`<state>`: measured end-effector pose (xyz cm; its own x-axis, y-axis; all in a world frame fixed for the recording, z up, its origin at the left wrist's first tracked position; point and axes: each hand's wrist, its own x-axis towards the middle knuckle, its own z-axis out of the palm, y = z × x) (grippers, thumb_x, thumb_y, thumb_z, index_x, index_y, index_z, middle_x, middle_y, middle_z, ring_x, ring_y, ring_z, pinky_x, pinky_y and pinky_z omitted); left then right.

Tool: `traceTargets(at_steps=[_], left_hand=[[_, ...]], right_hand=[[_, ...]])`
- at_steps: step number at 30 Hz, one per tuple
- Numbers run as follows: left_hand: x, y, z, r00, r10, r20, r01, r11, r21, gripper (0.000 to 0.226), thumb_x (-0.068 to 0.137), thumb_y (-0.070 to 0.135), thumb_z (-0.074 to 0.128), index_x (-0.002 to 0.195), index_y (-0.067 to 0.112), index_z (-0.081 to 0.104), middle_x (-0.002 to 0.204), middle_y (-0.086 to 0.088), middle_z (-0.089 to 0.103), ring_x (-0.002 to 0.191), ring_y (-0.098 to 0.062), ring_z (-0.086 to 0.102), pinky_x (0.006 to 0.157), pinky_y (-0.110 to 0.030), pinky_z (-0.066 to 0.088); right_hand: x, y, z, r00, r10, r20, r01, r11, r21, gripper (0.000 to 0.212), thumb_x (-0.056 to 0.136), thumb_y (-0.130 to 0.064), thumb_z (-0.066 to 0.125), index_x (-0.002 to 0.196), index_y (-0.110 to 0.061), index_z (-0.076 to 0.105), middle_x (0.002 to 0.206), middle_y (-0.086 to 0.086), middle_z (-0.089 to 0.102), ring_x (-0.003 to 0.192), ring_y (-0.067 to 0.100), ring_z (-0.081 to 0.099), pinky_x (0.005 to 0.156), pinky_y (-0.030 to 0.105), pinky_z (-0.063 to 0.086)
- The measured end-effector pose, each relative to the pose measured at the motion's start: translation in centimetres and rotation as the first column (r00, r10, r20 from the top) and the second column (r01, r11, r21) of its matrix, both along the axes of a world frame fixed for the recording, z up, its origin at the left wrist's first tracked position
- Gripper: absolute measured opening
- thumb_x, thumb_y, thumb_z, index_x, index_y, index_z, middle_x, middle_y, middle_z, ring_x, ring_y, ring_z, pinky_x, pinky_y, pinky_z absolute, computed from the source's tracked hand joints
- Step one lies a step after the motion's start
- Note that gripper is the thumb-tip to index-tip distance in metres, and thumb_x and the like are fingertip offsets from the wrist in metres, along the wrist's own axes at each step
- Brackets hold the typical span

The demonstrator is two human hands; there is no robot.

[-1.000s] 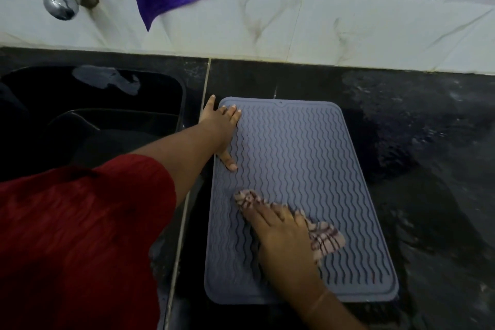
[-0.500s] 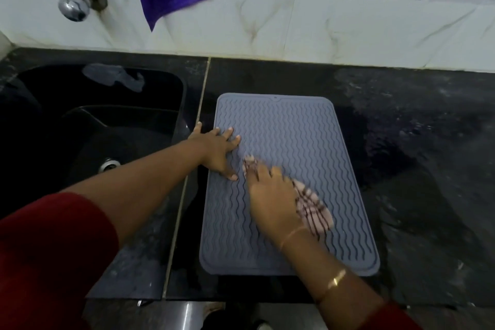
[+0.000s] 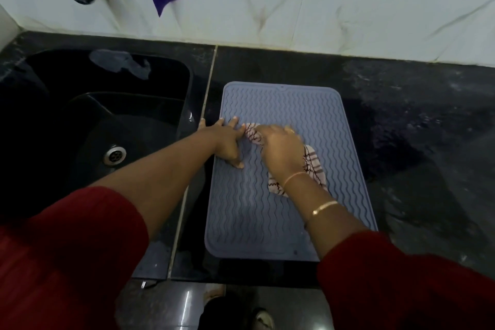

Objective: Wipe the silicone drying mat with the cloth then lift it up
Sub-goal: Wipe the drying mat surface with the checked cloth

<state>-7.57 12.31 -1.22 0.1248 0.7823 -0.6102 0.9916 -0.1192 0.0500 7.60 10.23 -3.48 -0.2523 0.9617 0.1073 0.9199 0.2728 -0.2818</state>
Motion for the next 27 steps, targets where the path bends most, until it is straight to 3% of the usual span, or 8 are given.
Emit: traceTargets(at_steps=[5,10,13,16,18,20,23,27], left_hand=[[-0.7,0.0,0.0,0.999,0.006,0.031,-0.006,1.0,0.005,0.107,0.079,0.057,0.066,0.152,0.03,-0.008,0.159,0.002,-0.018,0.147,-0.026,-0.013,0.11,-0.061,-0.011],[0.6,-0.9,0.1,1.0,0.001,-0.02,0.001,0.998,0.063,0.098,0.083,0.052,0.064,0.153,0.025,0.001,0.161,-0.001,-0.009,0.148,-0.026,-0.002,0.113,-0.06,-0.006],[0.9,-2.8,-0.7,1.0,0.02,0.016,-0.022,0.99,0.139,0.076,0.092,0.043,0.055,0.153,0.026,0.012,0.161,0.0,-0.003,0.148,-0.024,0.005,0.113,-0.06,-0.002],[0.4,-4.6,-1.8,0.985,0.1,0.14,-0.116,0.987,0.108,0.069,0.099,0.041,0.041,0.153,0.028,0.001,0.16,0.001,-0.014,0.148,-0.023,-0.01,0.113,-0.06,-0.007],[0.3,-5.0,-2.1,0.976,0.132,0.173,-0.147,0.986,0.077,0.069,0.1,0.044,0.036,0.152,0.03,-0.006,0.159,0.003,-0.019,0.146,-0.021,-0.016,0.111,-0.06,-0.011],[0.5,-4.9,-2.1,0.981,0.122,0.15,-0.134,0.988,0.073,0.069,0.1,0.046,0.033,0.151,0.03,-0.01,0.158,0.003,-0.021,0.146,-0.021,-0.017,0.109,-0.061,-0.014],[0.6,-4.9,-1.9,0.99,0.101,0.098,-0.11,0.99,0.089,0.068,0.1,0.046,0.031,0.151,0.03,-0.01,0.158,0.003,-0.02,0.147,-0.022,-0.015,0.109,-0.063,-0.014],[0.9,-5.0,-1.8,0.988,0.118,0.099,-0.128,0.987,0.102,0.067,0.101,0.044,0.032,0.152,0.029,-0.008,0.159,0.003,-0.018,0.147,-0.021,-0.014,0.109,-0.063,-0.014]], right_hand=[[2.4,-10.3,-0.9,0.925,0.378,-0.025,-0.373,0.92,0.122,0.05,0.065,-0.006,0.071,0.108,-0.031,0.069,0.095,-0.008,0.072,0.074,0.021,0.064,0.069,0.033,0.048],[3.3,-14.3,-2.2,0.896,0.431,0.103,-0.442,0.855,0.269,0.029,0.076,-0.013,0.059,0.098,-0.025,0.071,0.09,-0.008,0.071,0.073,0.018,0.06,0.07,0.03,0.036],[2.8,-9.0,-0.8,0.932,0.277,0.234,-0.333,0.911,0.245,0.018,0.078,-0.014,0.062,0.094,-0.019,0.07,0.086,-0.001,0.07,0.074,0.023,0.062,0.069,0.035,0.045],[2.4,-2.1,0.5,0.975,0.033,0.221,-0.035,0.999,0.008,0.032,0.085,-0.012,0.057,0.117,-0.015,0.06,0.112,0.009,0.065,0.103,0.031,0.058,0.087,0.042,0.045],[2.2,-0.7,-0.1,0.975,0.021,0.221,-0.004,0.997,-0.08,0.039,0.091,-0.023,0.053,0.128,-0.013,0.051,0.122,0.013,0.057,0.112,0.035,0.053,0.092,0.046,0.046],[1.8,-2.8,-0.3,0.958,0.054,0.282,-0.054,0.999,-0.005,0.046,0.08,-0.031,0.068,0.118,-0.005,0.059,0.106,0.015,0.064,0.091,0.035,0.062,0.075,0.045,0.054],[2.4,-8.8,-0.4,0.941,0.1,0.324,-0.154,0.977,0.146,0.045,0.055,-0.012,0.077,0.099,-0.003,0.07,0.075,0.009,0.067,0.055,0.025,0.062,0.049,0.03,0.05],[4.3,-14.5,-0.5,0.916,0.301,0.266,-0.347,0.927,0.143,0.045,0.055,-0.014,0.077,0.1,-0.013,0.071,0.075,0.003,0.064,0.053,0.019,0.057,0.043,0.024,0.042]])
